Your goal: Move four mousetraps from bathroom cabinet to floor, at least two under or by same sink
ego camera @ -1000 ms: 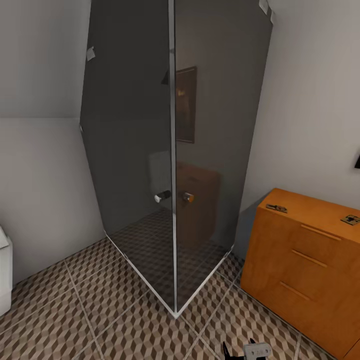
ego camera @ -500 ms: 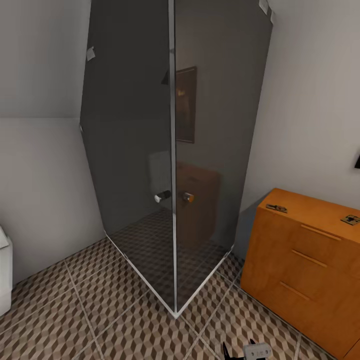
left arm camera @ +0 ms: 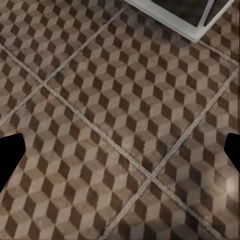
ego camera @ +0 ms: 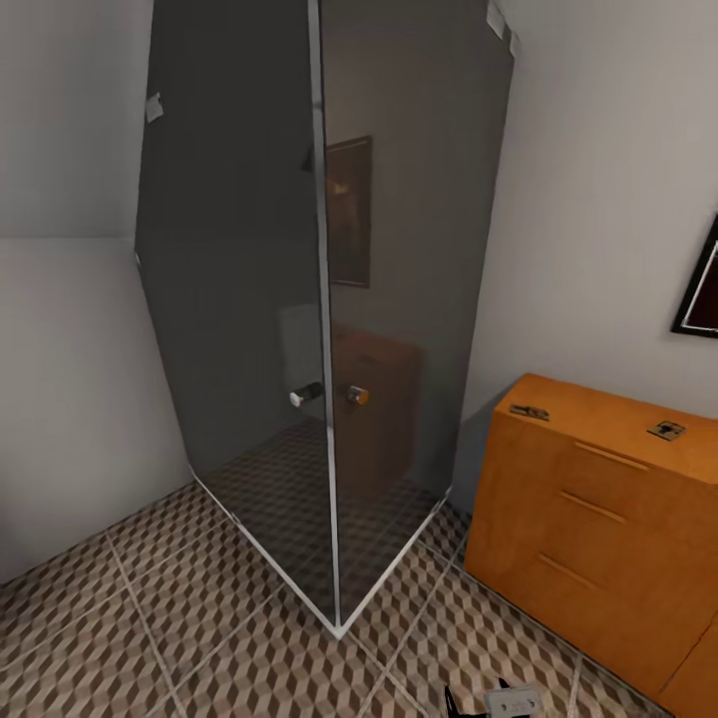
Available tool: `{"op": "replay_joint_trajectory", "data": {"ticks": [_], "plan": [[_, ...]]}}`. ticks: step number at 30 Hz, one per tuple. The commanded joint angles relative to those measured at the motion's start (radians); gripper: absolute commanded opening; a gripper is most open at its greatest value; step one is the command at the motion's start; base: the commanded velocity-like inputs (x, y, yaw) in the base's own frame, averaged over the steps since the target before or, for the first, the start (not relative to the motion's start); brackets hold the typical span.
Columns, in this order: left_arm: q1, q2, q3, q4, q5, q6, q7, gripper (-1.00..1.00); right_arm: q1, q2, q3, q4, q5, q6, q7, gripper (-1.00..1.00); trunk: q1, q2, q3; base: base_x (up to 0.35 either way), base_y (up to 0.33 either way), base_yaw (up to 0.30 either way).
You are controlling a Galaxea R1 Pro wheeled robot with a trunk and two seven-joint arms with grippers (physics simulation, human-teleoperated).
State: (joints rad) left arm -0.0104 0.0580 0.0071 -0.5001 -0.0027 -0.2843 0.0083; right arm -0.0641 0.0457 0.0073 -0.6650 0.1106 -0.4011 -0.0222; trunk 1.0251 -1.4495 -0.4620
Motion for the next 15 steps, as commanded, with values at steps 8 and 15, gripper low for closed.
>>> {"op": "replay_joint_trajectory", "data": {"ticks": [8,15], "plan": [[0.0,-0.001,0.001,0.005,0.0,-0.004,0.001,1.0,-0.001,0.0,-0.001,0.001,0.01,-0.002,-0.003,1.0,0.0,-0.001,0.007,0.0,0.0,-0.245],[0.0,-0.001,0.001,0.006,0.0,-0.003,0.001,1.0,-0.001,0.0,-0.001,0.001,0.011,-0.003,-0.002,1.0,0.0,-0.001,0.014,0.0,0.0,-0.249]]}}
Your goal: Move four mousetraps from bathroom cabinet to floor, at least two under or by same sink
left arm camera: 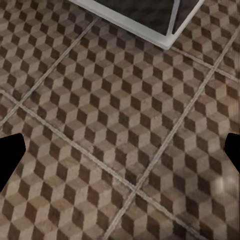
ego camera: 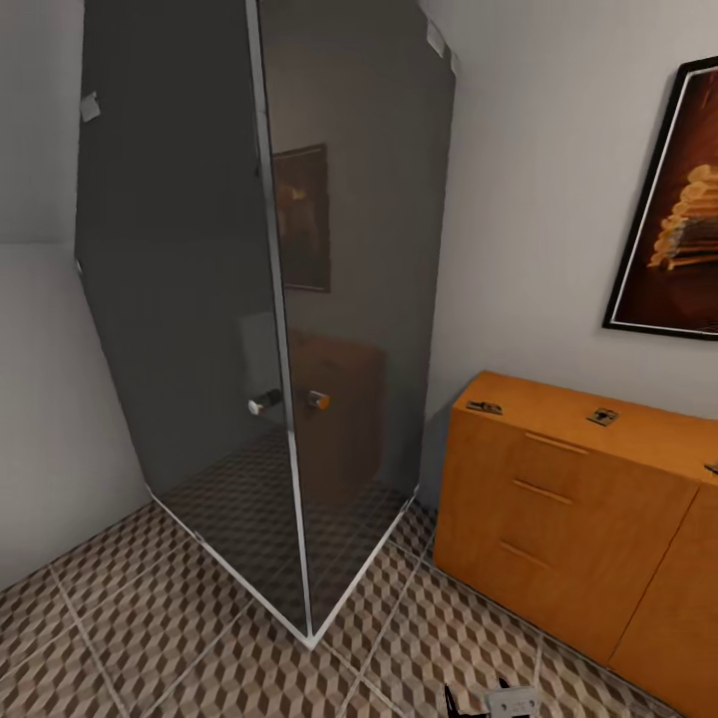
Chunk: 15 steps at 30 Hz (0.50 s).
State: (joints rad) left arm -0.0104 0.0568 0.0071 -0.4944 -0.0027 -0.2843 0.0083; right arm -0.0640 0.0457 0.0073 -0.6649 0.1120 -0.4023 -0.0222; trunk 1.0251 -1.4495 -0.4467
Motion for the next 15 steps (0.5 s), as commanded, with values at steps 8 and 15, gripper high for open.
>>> {"op": "replay_joint_trajectory", "data": {"ticks": [8,15], "plan": [[0.0,0.0,0.001,0.0,0.0,-0.003,0.001,1.0,-0.001,0.0,-0.001,0.001,0.009,-0.003,-0.002,1.0,0.0,-0.001,0.007,0.0,0.0,-0.249],[0.0,0.0,0.001,0.0,0.0,-0.003,0.001,1.0,-0.001,-0.001,-0.001,0.001,0.009,-0.003,-0.002,1.0,0.0,-0.001,0.012,0.0,0.0,-0.253]]}}
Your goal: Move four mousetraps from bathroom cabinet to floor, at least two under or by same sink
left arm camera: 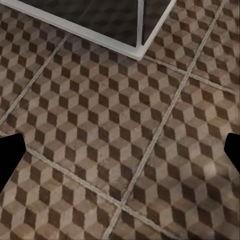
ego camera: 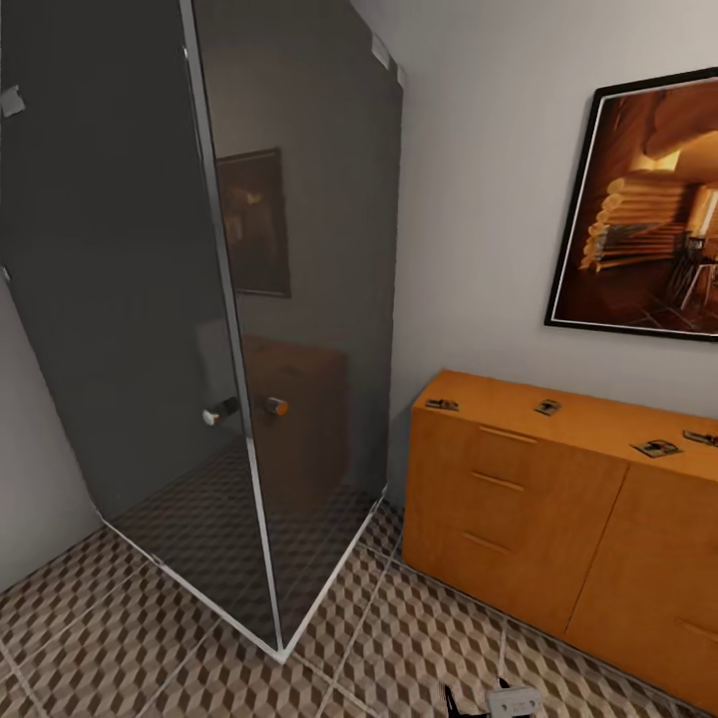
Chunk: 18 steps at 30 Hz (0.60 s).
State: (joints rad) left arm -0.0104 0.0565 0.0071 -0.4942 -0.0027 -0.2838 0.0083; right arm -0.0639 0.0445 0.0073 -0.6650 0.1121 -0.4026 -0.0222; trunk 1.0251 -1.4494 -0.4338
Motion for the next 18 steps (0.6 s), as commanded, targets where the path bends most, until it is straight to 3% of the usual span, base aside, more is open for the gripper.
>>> {"op": "replay_joint_trajectory", "data": {"ticks": [1,18], "plan": [[0.0,0.0,0.001,0.0,0.0,-0.003,0.001,1.0,-0.001,0.0,-0.001,0.001,0.009,-0.002,-0.002,1.0,0.0,-0.001,-0.001,0.0,0.0,-0.267],[0.0,-0.001,0.0,0.014,0.0,-0.003,0.001,1.0,-0.001,0.0,-0.001,0.001,0.009,-0.002,-0.002,1.0,0.0,-0.001,0.0,0.0,0.0,-0.286]]}}
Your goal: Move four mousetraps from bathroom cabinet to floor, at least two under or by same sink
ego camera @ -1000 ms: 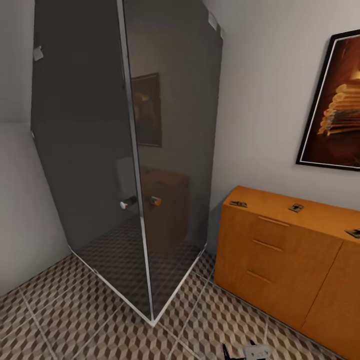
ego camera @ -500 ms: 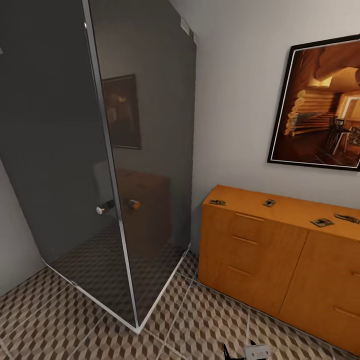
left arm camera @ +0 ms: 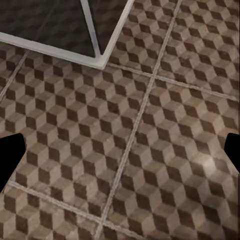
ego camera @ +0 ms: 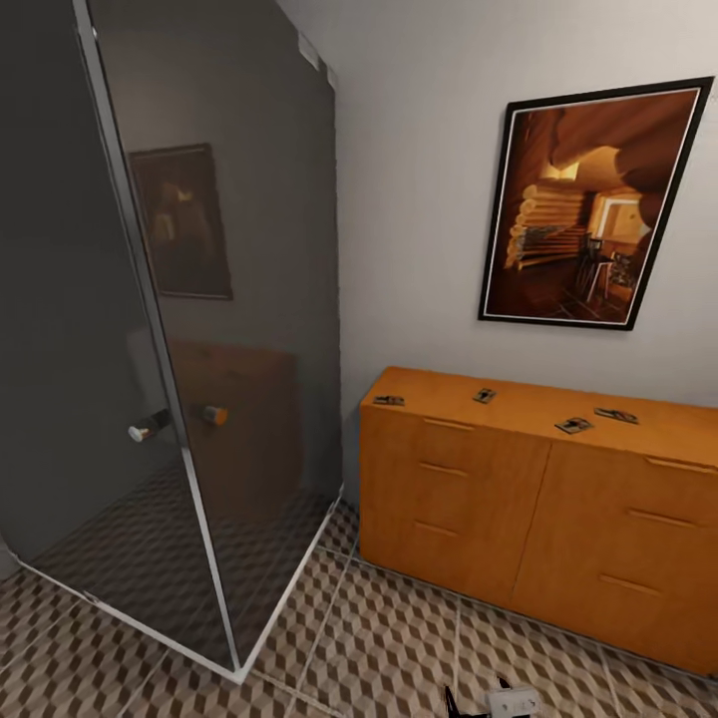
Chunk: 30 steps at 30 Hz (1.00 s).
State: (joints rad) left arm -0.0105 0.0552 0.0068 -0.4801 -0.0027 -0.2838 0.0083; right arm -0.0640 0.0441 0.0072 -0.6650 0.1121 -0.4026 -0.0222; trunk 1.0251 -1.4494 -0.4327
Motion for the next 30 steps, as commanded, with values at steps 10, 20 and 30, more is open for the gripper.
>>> {"op": "replay_joint_trajectory", "data": {"ticks": [10,20,30], "plan": [[0.0,0.0,0.001,0.006,0.0,-0.003,0.001,1.0,-0.001,0.0,-0.001,0.001,0.009,-0.002,-0.002,1.0,0.0,-0.001,-0.001,0.0,0.0,-0.292],[0.0,-0.001,0.0,0.006,0.0,-0.003,0.001,1.0,-0.001,0.0,-0.001,0.001,0.009,-0.002,-0.002,1.0,0.0,-0.001,-0.001,0.0,0.0,-0.292],[0.0,-0.004,-0.001,0.006,0.0,-0.003,0.001,1.0,0.0,0.0,-0.001,0.001,0.009,-0.002,-0.002,1.0,0.0,-0.001,-0.001,0.0,0.0,-0.292]]}}
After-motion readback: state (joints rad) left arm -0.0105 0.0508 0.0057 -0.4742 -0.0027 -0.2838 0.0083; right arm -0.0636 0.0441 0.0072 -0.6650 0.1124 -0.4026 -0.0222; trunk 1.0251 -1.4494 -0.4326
